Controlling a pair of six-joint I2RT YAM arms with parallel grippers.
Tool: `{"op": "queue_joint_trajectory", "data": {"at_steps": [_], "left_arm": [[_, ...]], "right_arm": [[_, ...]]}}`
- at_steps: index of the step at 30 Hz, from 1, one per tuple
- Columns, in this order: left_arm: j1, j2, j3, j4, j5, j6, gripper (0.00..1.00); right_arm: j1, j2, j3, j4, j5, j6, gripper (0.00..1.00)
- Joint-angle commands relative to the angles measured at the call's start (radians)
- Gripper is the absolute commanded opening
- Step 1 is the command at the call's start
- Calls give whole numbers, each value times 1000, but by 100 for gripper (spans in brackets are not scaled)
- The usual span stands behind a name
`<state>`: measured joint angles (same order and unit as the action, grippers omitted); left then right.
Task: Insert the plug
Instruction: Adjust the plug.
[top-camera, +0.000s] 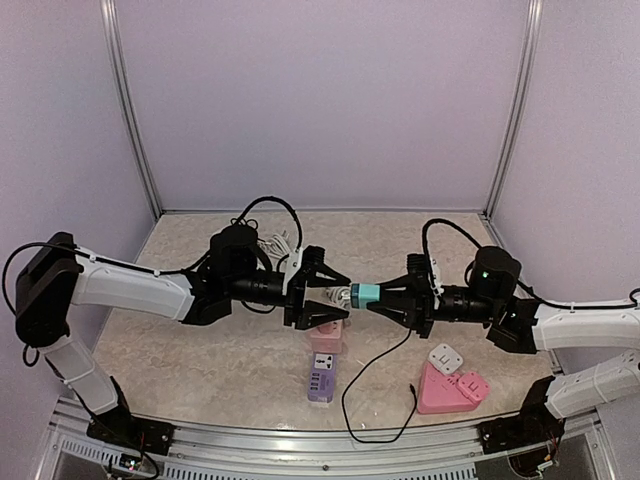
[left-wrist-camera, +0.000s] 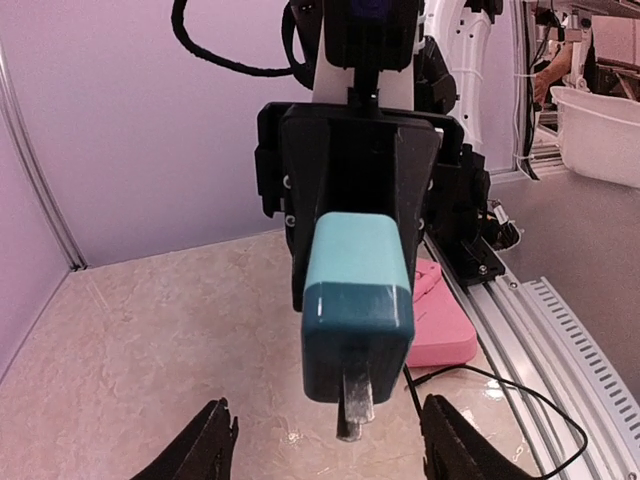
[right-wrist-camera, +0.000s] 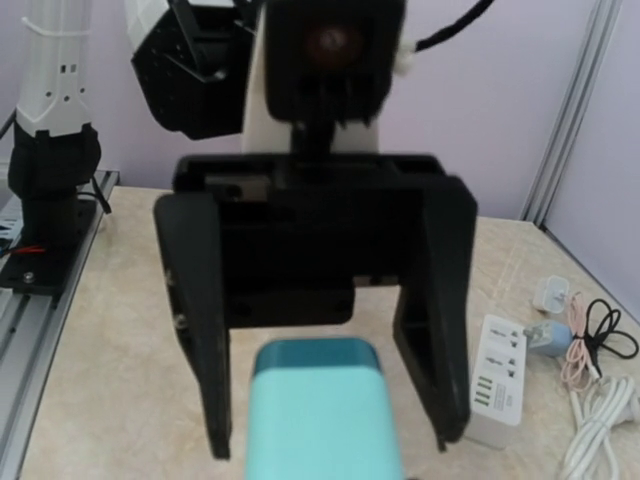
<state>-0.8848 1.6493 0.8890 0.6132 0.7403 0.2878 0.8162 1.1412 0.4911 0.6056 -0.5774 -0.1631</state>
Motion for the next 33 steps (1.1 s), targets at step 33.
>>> {"op": "queue_joint_trajectory", "data": {"at_steps": [33], "left_arm": [[-45,61,57,70,29,-88,24]], "right_arm": [[13,56,28,89,-5,9,0]]}}
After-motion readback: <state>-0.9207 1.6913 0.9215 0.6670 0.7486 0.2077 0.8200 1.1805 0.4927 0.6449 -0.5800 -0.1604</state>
